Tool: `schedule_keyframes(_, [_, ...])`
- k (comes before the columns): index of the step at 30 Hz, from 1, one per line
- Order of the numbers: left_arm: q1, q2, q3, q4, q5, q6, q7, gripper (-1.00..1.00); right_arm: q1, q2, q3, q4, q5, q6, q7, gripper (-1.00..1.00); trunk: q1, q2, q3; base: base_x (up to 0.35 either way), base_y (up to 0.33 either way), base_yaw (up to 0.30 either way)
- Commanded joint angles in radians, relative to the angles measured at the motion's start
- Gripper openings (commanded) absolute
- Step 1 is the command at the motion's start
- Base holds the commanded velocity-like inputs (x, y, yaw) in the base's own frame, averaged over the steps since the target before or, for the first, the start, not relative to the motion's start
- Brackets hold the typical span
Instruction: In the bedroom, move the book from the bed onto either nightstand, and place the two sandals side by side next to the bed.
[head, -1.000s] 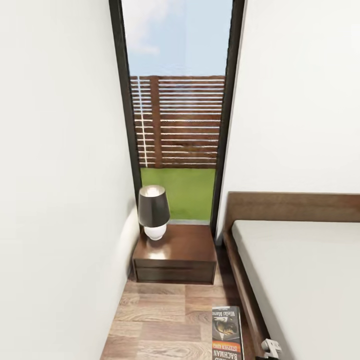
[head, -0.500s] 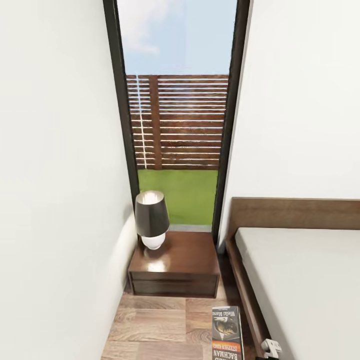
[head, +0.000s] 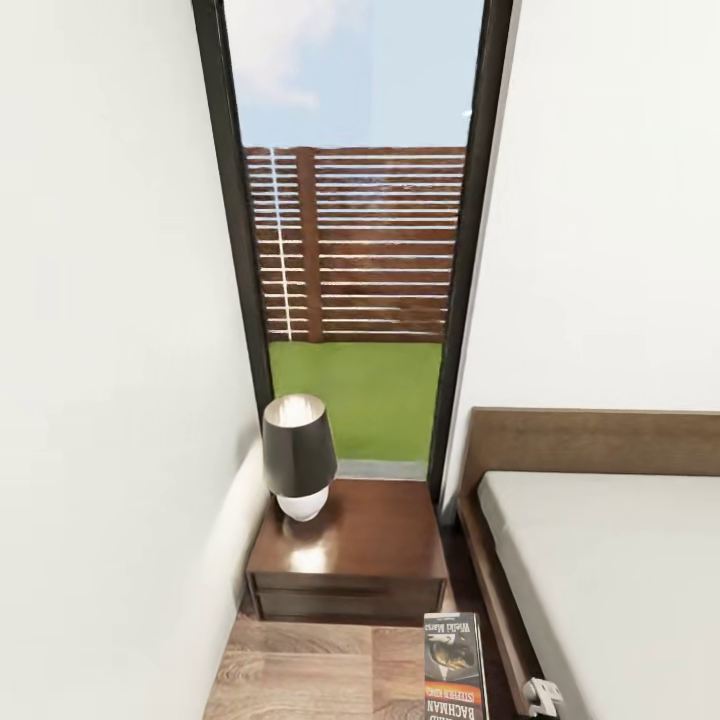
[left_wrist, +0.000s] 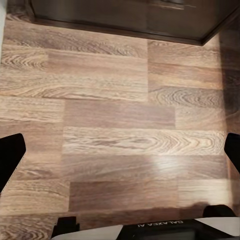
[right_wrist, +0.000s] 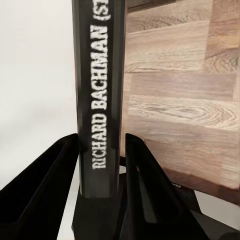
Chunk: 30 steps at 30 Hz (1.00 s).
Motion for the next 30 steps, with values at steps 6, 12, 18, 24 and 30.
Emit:
schedule_keyframes(6, [-0.001,0.001,-0.008,0.001,0.010,-0.003,-0.003,1.00,-0.002,0.000,0.000,0.002,-0.012,0.009,0.004,-1.00,0.001,-0.002,-0.002,0.326,0.000,0.000])
schedule_keyframes(12, [-0.001,0.001,-0.008,0.001,0.010,-0.003,-0.003,1.00,-0.002,-0.001,0.000,0.002,-0.012,0.009,0.004,-1.00,0.001,-0.002,-0.002,0.326,0.000,0.000])
schedule_keyframes(18, [-0.001,0.001,-0.008,0.001,0.010,-0.003,-0.003,1.00,-0.002,0.000,0.000,0.002,-0.012,0.009,0.004,-1.00,0.001,-0.002,-0.002,0.326,0.000,0.000])
schedule_keyframes(24, [-0.001,0.001,-0.008,0.001,0.010,-0.003,-0.003,1.00,-0.002,0.000,0.000,0.002,-0.012,0.009,0.004,-1.00,0.001,-0.002,-0.002,0.324,0.000,0.000])
schedule_keyframes(30, [-0.001,0.001,-0.008,0.001,0.010,-0.003,-0.003,1.00,-0.002,0.000,0.000,0.002,-0.012,0.009,0.004,-1.00,0.001,-0.002,-0.002,0.307,0.000,0.000])
